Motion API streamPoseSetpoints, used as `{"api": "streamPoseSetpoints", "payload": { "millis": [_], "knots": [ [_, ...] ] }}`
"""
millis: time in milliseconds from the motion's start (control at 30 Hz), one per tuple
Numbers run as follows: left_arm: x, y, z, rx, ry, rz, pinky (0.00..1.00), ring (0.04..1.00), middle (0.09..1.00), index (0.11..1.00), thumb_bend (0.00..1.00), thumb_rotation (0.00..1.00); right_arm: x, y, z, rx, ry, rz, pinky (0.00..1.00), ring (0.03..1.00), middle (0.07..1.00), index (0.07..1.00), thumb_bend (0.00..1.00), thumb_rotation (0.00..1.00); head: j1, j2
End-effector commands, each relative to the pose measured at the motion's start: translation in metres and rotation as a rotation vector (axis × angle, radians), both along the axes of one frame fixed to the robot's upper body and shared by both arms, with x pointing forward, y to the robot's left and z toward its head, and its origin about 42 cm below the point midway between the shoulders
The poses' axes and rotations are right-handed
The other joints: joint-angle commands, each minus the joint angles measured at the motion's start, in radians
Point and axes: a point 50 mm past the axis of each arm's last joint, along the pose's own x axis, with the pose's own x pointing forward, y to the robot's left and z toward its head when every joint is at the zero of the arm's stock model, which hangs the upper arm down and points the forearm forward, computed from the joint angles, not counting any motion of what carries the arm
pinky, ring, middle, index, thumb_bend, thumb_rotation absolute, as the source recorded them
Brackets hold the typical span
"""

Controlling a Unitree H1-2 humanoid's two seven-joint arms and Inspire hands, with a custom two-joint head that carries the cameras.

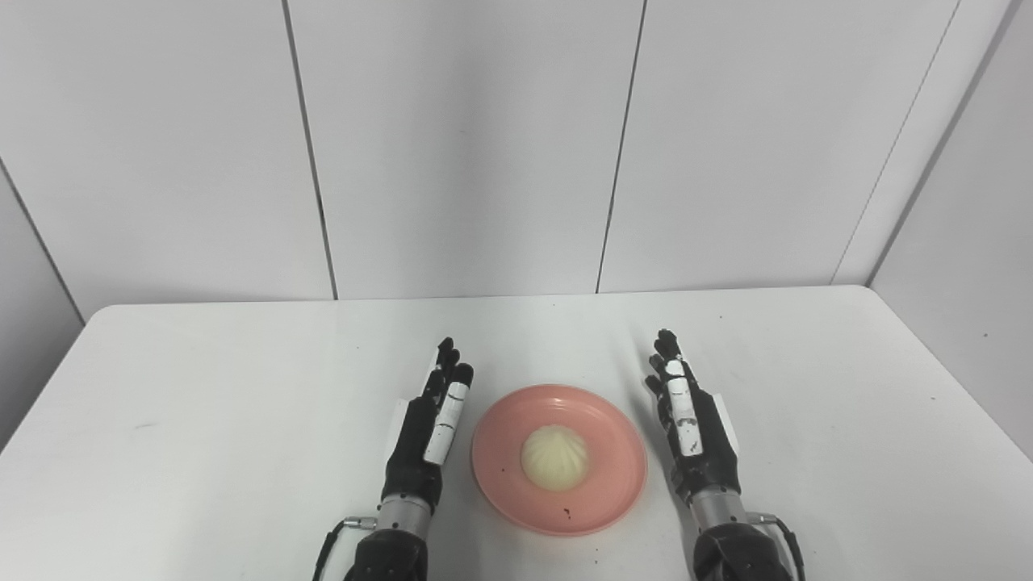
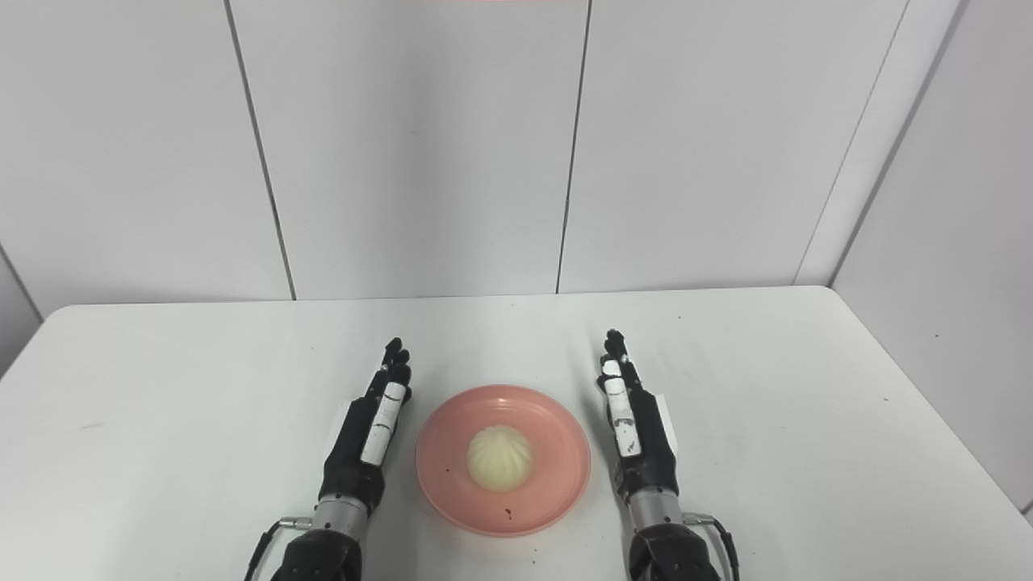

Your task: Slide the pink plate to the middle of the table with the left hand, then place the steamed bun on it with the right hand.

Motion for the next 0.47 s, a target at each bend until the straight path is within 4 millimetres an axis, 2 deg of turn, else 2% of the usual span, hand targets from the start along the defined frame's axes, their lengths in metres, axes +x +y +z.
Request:
{"api": "streamPoseSetpoints", "payload": {
  "millis": [0, 167, 300, 433],
  "knots": [
    [0.0021, -0.0033, 0.0061, -0.013, -0.027, 0.015, 1.00, 1.000, 1.000, 1.000, 0.73, 0.92, -0.0136, 0.0034, -0.0246, 0.019, 0.094, -0.004, 0.95, 0.971, 0.978, 0.963, 0.83, 0.94, 0.008, 0.001],
    [0.0027, -0.0036, 0.0066, -0.023, -0.024, 0.012, 1.00, 1.000, 1.000, 1.000, 0.72, 0.92, -0.0133, 0.0023, -0.0234, 0.021, 0.102, -0.004, 0.93, 0.962, 0.975, 0.955, 0.82, 0.91, 0.016, 0.001],
    [0.0012, -0.0019, 0.0064, -0.008, -0.028, 0.019, 1.00, 1.000, 1.000, 1.000, 0.71, 0.93, -0.0121, -0.0010, -0.0209, 0.004, 0.092, 0.002, 0.92, 0.961, 0.974, 0.959, 0.82, 0.90, 0.102, 0.012],
    [-0.0007, -0.0026, 0.0053, -0.019, -0.018, 0.030, 1.00, 1.000, 1.000, 1.000, 0.75, 0.93, -0.0123, -0.0060, -0.0205, -0.018, 0.081, 0.007, 0.91, 0.961, 0.975, 0.961, 0.82, 0.90, 0.142, 0.009]
  ]
}}
